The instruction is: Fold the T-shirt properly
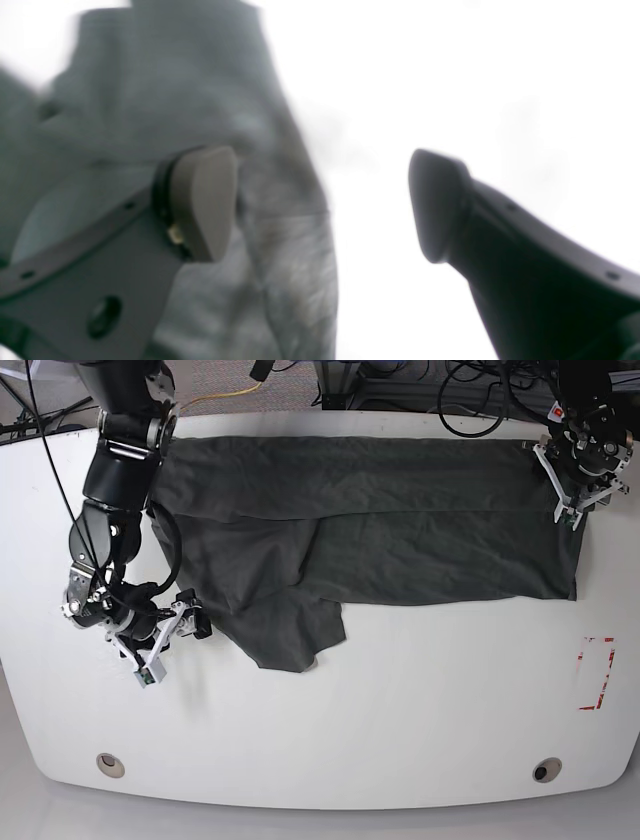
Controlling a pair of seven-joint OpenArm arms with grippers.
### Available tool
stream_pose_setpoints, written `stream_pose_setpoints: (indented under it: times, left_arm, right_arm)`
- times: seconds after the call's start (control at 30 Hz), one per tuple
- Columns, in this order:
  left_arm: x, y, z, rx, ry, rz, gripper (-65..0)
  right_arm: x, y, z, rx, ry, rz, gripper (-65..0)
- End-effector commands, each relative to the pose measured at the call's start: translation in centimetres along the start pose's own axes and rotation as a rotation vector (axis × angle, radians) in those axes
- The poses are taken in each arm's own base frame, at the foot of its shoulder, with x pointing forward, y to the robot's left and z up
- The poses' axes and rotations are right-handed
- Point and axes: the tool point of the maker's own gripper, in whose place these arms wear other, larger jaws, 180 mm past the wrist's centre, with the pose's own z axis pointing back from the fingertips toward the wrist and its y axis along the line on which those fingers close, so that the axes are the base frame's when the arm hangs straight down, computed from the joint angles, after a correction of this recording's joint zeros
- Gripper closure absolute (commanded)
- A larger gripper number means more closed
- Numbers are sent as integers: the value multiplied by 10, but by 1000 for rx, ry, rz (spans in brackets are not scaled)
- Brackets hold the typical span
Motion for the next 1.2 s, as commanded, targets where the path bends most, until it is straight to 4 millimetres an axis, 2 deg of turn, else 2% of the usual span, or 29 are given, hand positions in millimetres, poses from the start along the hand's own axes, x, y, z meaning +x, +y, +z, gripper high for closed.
stream_pose_setpoints:
  times: [0.0, 0.27, 0.53, 0.6, 0.73, 0.87, 0.93, 0.97, 1.1, 1.17]
  left_arm:
    - [0, 4, 2, 16, 6, -10, -365]
    - [0, 4, 2, 14, 5, -9, -365]
    - [1, 4, 3, 14, 3, -8, -365]
    - [2, 4, 3, 16, 1, -9, -365]
    - [20, 13, 10, 47, -47, -12, -365]
    - [30, 15, 16, 64, -73, -23, -365]
    - [33, 17, 16, 68, -81, -23, -365]
    - [37, 20, 17, 75, -92, -18, -365]
    - [45, 28, 20, 97, -92, -6, -365]
    - [53, 44, 29, 143, -112, 23, -365]
  right_arm:
    - [17, -7, -5, 17, -62, -29, -463]
    - [19, -10, -33, 81, -103, -157, -445]
    - [12, -1, -47, 117, -96, -206, -445]
    - [12, 11, -52, 138, -91, -198, -445]
    - [7, 31, -62, 171, -56, -149, -444]
    - [5, 47, -69, 197, -58, -142, -439]
    - [5, 52, -71, 205, -59, -143, -404]
    - [5, 53, -71, 207, -60, -143, -366]
    - [7, 55, -72, 211, -65, -142, -182]
    - [7, 55, -72, 211, -65, -142, -95]
